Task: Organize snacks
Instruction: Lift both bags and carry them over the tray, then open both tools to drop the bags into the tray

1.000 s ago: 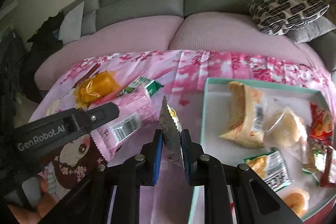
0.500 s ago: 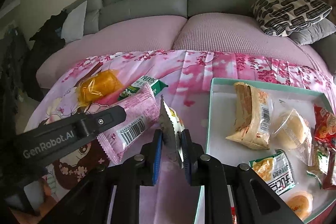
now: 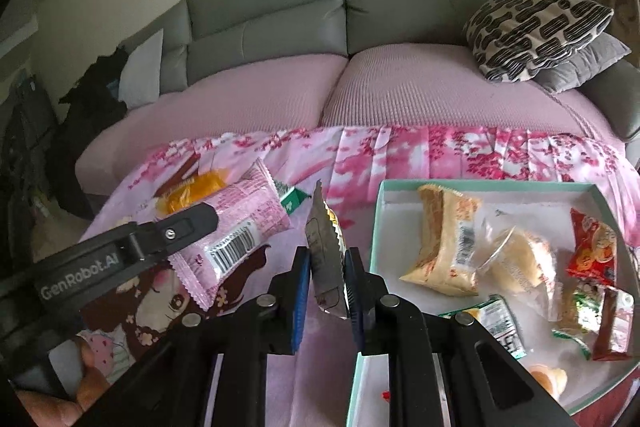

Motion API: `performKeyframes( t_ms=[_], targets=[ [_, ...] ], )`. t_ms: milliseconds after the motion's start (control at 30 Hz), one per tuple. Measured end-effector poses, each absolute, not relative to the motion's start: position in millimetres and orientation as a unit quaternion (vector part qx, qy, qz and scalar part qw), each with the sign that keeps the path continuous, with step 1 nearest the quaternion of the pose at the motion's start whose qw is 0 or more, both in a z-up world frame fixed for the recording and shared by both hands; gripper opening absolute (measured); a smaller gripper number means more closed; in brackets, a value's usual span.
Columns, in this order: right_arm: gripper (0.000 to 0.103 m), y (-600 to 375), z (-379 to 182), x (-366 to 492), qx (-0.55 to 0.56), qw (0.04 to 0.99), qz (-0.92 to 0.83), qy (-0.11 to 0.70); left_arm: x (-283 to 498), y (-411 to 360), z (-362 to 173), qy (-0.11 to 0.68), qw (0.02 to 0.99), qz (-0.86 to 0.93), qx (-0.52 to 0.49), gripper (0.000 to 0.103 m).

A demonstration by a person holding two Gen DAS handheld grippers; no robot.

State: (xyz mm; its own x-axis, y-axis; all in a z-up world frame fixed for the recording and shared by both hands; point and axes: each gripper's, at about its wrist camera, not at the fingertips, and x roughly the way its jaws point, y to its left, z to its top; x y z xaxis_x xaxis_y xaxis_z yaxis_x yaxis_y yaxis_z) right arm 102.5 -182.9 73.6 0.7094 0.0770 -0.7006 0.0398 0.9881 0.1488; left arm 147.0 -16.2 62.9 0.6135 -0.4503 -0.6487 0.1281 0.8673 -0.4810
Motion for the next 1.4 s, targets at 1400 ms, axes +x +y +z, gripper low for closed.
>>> performKeyframes(
  t_ms=[1400],
  targets=[
    [0.019,-356.2,84.4,36.7,0.191,0.9,-0.162,0.357,119.0,-144.6,71.9,0.419,0.867,-0.26,-0.079,0.027]
  ],
)
